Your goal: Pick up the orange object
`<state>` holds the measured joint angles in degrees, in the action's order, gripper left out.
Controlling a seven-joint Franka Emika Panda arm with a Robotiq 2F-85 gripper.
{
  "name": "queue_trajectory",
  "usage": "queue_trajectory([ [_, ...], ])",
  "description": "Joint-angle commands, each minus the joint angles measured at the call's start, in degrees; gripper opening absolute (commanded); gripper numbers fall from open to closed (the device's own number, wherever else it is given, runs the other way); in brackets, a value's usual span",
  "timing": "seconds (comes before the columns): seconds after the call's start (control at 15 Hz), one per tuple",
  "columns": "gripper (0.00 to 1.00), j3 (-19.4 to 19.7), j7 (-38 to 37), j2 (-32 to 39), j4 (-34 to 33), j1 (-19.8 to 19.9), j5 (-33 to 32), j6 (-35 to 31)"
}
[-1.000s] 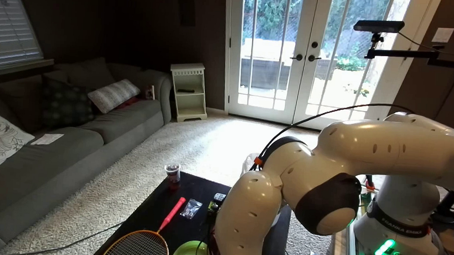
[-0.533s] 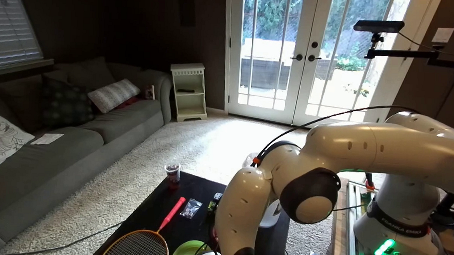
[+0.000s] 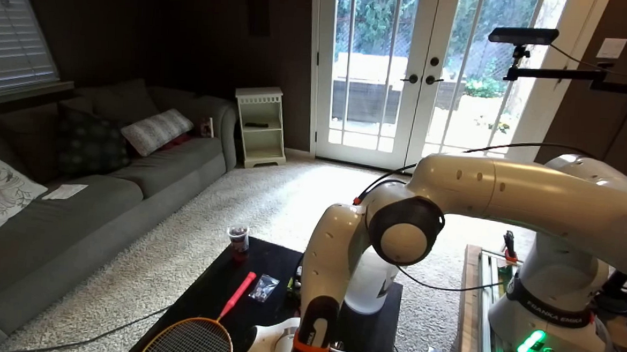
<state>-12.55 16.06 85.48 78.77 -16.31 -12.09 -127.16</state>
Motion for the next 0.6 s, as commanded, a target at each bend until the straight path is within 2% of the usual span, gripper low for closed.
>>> queue_trajectory([
  [0.0,0.14,-3.96,6.94,0.01,3.71,5.7,5.29,-3.22],
  [0.4,0.19,-5.3,18.64,0.16,7.06,9.8,22.24,-2.68],
  [0.53,0.36,-4.13,19.89,0.18,7.16,9.15,27.15,-2.24],
])
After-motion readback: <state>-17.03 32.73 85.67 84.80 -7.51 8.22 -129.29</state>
